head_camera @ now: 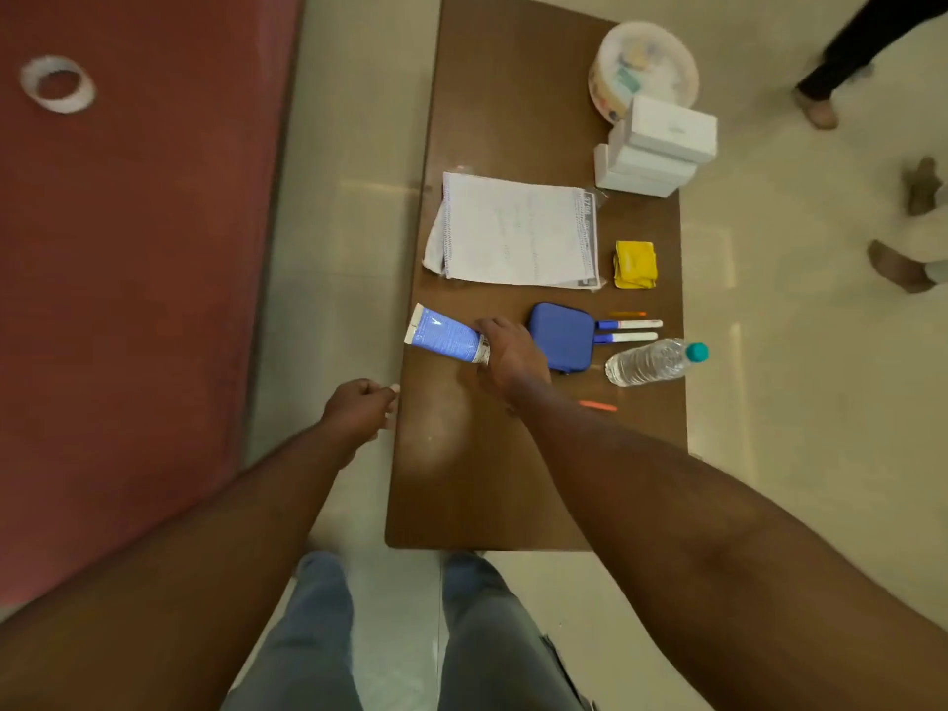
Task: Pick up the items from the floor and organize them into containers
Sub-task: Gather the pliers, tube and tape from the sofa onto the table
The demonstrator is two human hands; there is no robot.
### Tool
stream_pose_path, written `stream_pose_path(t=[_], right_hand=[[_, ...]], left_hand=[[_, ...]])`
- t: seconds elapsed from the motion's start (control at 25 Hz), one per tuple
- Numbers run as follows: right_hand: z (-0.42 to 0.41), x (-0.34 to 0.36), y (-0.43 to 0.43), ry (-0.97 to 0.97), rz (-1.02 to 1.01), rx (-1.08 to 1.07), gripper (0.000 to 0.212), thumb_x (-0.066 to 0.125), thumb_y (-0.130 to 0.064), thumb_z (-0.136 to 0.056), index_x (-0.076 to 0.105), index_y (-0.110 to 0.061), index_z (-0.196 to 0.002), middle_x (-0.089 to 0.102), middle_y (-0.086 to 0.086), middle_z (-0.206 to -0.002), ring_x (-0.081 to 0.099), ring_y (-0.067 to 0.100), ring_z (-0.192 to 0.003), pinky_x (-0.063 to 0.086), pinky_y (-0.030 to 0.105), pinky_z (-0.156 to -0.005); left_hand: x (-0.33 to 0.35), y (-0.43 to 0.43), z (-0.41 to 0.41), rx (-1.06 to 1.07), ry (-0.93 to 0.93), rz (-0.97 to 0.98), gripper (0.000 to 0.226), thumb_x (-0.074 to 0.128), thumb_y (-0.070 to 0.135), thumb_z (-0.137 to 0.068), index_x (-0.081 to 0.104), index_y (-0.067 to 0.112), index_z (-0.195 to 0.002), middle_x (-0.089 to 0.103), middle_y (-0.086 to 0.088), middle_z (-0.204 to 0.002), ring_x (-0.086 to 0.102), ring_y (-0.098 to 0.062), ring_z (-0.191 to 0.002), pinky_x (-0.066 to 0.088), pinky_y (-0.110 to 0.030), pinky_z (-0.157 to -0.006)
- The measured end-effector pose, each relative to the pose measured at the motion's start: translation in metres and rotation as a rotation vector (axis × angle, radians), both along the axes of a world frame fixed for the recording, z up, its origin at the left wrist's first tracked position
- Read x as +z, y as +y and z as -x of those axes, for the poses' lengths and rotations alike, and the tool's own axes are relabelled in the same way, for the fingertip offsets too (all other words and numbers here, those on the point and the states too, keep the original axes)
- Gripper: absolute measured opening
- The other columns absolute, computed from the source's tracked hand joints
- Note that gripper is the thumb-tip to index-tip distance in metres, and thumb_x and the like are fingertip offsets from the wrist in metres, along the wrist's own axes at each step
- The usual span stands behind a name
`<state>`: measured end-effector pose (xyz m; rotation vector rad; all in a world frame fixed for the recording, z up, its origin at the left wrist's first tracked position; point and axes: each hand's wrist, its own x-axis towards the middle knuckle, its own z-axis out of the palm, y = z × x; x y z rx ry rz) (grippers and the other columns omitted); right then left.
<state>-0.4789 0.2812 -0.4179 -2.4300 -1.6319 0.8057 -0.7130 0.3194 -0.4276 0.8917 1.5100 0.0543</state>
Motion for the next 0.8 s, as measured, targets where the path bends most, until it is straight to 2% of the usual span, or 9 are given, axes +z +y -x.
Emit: stream_pose_path(t=[0.12, 0.24, 0.44, 0.6, 0.8], right_hand=[[-0.045, -0.008, -0.038, -0.028, 0.092, 0.008, 0.060, 0.077, -0.016, -0.074, 0.059, -0.027, -0.131, 0.059, -0.001, -0.116, 0.054, 0.026, -0.108, 0.042, 0.034, -0.072], [-0.074, -0.018, -0.057, -0.069, 0.158, 0.063, 0.070, 0.087, -0.032, -0.070, 0.059, -0.032, -0.133, 0.060, -0.003, -0.119, 0.056, 0.025, -0.110, 0.046, 0.036, -0.080], [-0.088, -0.039, -0.054, -0.110, 0.134, 0.157, 0.059, 0.076, -0.025, -0.078, 0.061, -0.030, -0.135, 0.061, 0.000, -0.121, 0.056, 0.027, -0.111, 0.043, 0.041, -0.088], [-0.083, -0.050, -0.046, -0.187, 0.158, 0.301, 0.065, 0.083, -0.033, -0.077, 0.059, -0.029, -0.136, 0.062, 0.000, -0.125, 0.052, 0.025, -0.117, 0.037, 0.041, -0.091], [-0.079, -0.066, -0.049, -0.226, 0.184, 0.317, 0.049, 0.081, -0.033, -0.080, 0.064, -0.025, -0.125, 0.064, 0.001, -0.119, 0.054, 0.025, -0.111, 0.039, 0.039, -0.088]], left_hand=[[0.002, -0.020, -0.042, -0.041, 0.009, 0.005, 0.018, 0.065, 0.031, -0.096, 0.062, 0.015, -0.089, 0.070, -0.003, -0.087, 0.065, -0.021, -0.073, 0.045, -0.029, -0.065], [-0.002, -0.034, -0.070, -0.061, 0.037, 0.022, 0.020, 0.064, 0.032, -0.097, 0.065, 0.012, -0.098, 0.070, -0.004, -0.091, 0.065, -0.021, -0.078, 0.047, -0.030, -0.067], [-0.017, -0.049, -0.094, -0.103, 0.090, 0.013, 0.022, 0.062, 0.034, -0.097, 0.064, 0.013, -0.100, 0.070, -0.003, -0.092, 0.066, -0.020, -0.078, 0.046, -0.029, -0.066], [-0.025, -0.055, -0.097, -0.101, 0.127, 0.020, 0.019, 0.063, 0.036, -0.097, 0.062, 0.017, -0.094, 0.071, -0.002, -0.093, 0.067, -0.019, -0.079, 0.045, -0.027, -0.064], [-0.031, -0.056, -0.098, -0.093, 0.146, 0.028, 0.019, 0.063, 0.036, -0.097, 0.061, 0.017, -0.097, 0.070, 0.000, -0.093, 0.066, -0.019, -0.080, 0.045, -0.027, -0.065]])
